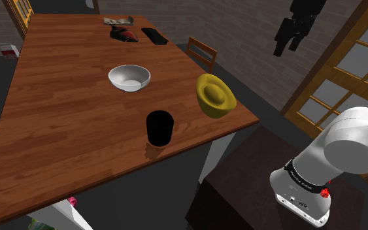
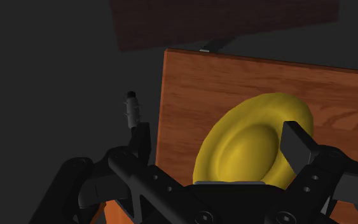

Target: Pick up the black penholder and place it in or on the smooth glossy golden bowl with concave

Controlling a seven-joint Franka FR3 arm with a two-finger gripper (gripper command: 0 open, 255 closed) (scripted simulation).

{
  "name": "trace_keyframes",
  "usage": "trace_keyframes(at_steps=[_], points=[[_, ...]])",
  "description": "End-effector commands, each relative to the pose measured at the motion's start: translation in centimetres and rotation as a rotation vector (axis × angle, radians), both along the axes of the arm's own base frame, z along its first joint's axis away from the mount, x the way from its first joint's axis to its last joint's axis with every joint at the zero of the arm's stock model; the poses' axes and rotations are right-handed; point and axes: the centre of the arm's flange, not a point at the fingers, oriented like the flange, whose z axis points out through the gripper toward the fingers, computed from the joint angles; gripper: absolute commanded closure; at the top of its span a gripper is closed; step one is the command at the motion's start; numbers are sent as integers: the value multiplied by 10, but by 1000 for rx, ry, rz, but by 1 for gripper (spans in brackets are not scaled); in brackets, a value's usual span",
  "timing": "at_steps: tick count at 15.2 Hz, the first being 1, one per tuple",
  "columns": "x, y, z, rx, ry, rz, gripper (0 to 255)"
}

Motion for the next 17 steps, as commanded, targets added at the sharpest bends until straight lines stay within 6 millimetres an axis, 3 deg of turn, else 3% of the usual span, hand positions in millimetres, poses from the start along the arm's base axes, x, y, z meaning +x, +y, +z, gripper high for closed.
trace_keyframes(at_steps=[1, 17], points=[[0, 0, 0, 0, 0, 0, 0], [77, 161, -95, 35, -69, 152, 0]])
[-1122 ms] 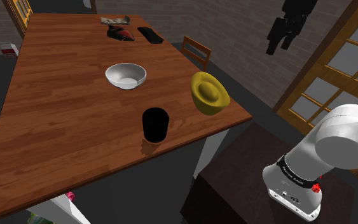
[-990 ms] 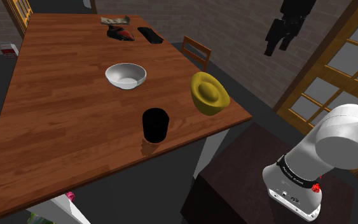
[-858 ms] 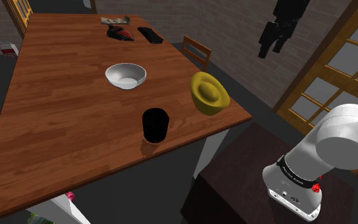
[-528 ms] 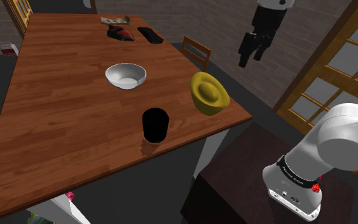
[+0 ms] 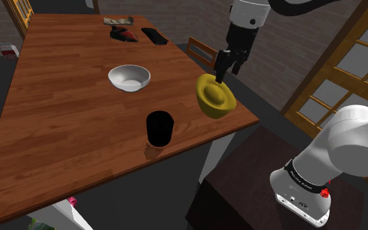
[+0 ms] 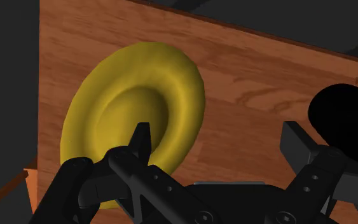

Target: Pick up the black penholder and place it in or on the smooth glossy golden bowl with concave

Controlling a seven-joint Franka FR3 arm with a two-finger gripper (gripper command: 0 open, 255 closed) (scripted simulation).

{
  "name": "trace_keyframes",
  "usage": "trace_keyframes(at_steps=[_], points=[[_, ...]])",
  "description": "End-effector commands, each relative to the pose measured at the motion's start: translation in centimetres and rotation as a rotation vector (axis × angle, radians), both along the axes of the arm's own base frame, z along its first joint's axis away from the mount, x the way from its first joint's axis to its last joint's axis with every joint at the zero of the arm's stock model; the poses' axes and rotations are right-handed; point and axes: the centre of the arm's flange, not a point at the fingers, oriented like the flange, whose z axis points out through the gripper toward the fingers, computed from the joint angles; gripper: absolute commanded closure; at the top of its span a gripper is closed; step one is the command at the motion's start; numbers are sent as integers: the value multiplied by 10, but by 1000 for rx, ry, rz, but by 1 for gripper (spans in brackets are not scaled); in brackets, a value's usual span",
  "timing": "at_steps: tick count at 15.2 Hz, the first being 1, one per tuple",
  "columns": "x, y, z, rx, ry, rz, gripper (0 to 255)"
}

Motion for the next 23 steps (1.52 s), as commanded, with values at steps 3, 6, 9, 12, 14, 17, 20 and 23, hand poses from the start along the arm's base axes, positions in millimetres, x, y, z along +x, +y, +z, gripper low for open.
trace_keyframes(at_steps=[3, 6, 9, 12, 14, 17, 20, 23], points=[[13, 39, -23, 9, -19, 38, 0], [25, 71, -40, 16, -32, 67, 0], [36, 104, -55, 22, -45, 95, 0], [46, 137, -71, 29, -58, 124, 0], [53, 159, -81, 33, -66, 143, 0], [57, 175, -93, 36, -72, 155, 0], [58, 175, -109, 36, -72, 155, 0], [60, 175, -128, 36, -72, 155, 0]])
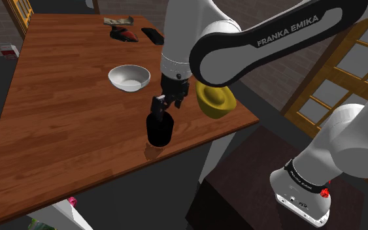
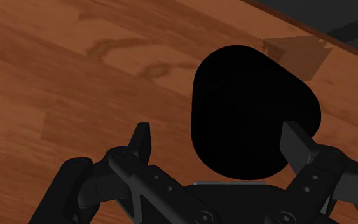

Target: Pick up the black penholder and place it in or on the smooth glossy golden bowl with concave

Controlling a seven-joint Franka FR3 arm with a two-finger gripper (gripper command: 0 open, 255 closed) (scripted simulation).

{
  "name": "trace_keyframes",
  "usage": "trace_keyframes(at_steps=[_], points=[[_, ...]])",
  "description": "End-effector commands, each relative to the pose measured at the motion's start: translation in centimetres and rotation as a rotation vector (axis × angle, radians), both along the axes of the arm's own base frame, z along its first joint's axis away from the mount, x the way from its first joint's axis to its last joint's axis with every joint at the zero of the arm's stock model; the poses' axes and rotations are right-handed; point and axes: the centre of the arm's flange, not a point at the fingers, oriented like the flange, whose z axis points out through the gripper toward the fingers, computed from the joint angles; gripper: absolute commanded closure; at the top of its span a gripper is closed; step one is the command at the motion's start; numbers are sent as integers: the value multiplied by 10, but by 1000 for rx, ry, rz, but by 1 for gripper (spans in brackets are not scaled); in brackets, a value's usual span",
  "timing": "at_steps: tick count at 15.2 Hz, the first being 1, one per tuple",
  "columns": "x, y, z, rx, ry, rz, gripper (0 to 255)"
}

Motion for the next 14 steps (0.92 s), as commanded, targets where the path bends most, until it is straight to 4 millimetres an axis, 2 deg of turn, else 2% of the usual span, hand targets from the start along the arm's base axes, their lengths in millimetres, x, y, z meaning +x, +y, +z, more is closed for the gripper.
trace_keyframes(at_steps=[1, 8, 9, 14], points=[[1, 0, -7, 1, -1, 0, 0], [0, 0, -7, 1, -1, 0, 0], [0, 0, -7, 1, -1, 0, 255], [1, 0, -7, 1, -1, 0, 255]])
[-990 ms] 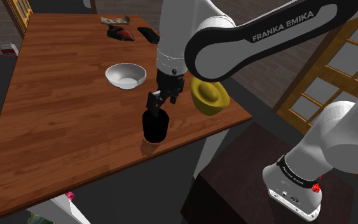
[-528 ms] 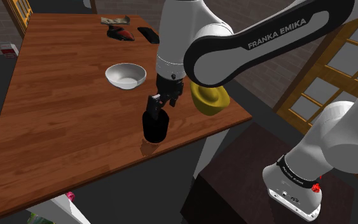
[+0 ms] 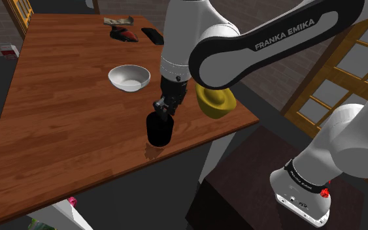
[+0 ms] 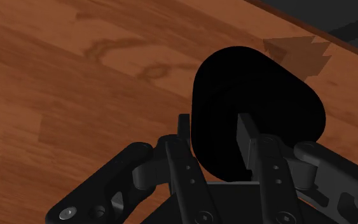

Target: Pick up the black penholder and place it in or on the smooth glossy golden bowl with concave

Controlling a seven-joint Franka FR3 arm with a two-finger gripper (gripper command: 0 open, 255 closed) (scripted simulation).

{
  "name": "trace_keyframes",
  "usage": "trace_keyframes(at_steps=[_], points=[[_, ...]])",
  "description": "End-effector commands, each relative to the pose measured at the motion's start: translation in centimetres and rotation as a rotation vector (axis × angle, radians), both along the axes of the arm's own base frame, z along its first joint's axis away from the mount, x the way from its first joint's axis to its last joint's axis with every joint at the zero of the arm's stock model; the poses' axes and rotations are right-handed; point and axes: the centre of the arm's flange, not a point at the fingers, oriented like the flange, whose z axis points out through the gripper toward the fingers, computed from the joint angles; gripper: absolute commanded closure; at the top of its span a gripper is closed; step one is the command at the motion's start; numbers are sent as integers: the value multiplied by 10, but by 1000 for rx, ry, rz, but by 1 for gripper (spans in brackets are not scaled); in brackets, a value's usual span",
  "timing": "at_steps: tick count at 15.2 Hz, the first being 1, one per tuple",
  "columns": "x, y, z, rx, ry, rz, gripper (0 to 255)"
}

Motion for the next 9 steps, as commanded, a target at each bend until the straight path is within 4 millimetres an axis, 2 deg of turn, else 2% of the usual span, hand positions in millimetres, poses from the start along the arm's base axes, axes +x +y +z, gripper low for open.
trace_keyframes(at_steps=[1, 4, 9], points=[[0, 0, 0, 0, 1, 0, 255], [0, 0, 0, 0, 1, 0, 255], [0, 0, 26, 0, 1, 0, 255]])
